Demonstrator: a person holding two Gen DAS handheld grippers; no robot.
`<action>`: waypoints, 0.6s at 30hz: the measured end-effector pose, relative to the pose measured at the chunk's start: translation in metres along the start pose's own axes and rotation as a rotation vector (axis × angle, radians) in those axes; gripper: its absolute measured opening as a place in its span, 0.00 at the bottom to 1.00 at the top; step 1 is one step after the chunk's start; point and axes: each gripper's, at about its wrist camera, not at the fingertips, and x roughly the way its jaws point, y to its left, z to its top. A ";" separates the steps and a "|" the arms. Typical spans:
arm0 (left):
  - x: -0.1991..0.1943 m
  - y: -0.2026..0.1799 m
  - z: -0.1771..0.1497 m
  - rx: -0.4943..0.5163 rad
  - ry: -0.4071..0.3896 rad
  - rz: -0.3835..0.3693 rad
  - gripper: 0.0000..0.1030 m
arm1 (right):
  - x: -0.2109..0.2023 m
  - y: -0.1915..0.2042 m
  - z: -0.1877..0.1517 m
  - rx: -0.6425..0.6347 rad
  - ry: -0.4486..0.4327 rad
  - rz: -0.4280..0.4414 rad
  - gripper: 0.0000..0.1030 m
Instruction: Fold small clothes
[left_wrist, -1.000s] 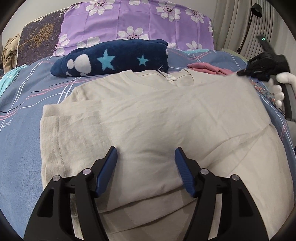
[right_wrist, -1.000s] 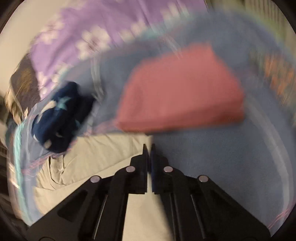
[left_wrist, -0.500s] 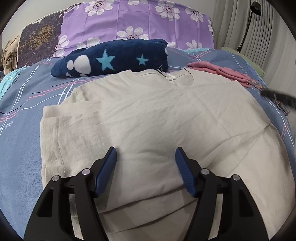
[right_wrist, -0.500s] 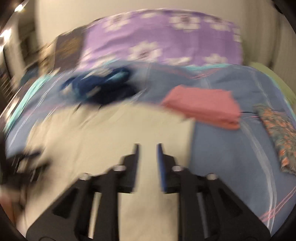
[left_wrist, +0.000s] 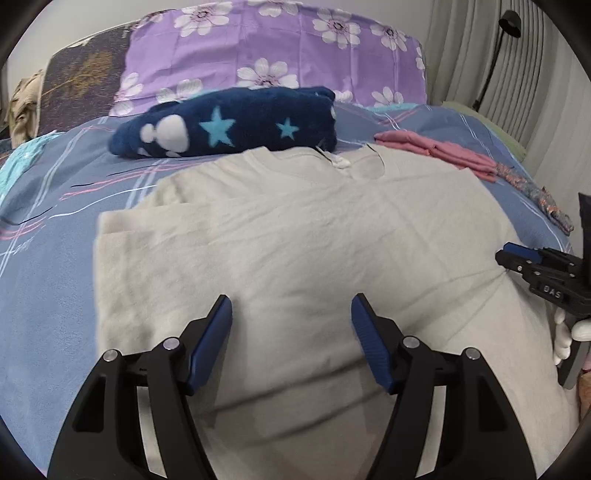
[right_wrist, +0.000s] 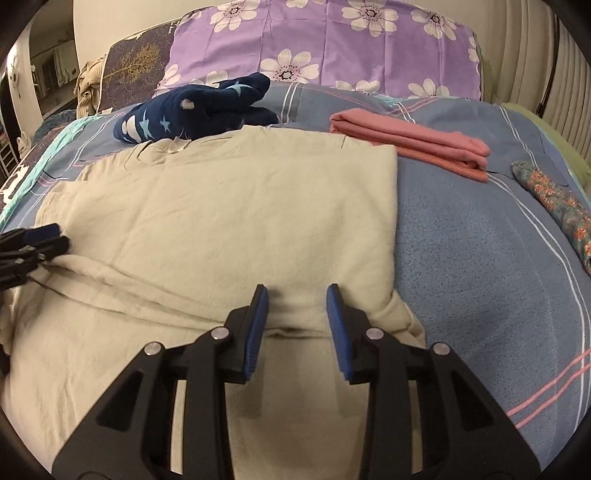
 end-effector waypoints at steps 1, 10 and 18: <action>-0.013 0.002 -0.007 -0.008 -0.015 -0.009 0.66 | 0.001 0.001 -0.002 0.004 -0.001 0.005 0.33; -0.092 0.016 -0.103 -0.009 0.048 -0.018 0.69 | -0.033 -0.021 -0.029 0.021 0.009 0.106 0.46; -0.131 0.016 -0.154 -0.089 0.090 -0.173 0.71 | -0.099 -0.060 -0.101 0.092 0.032 0.158 0.42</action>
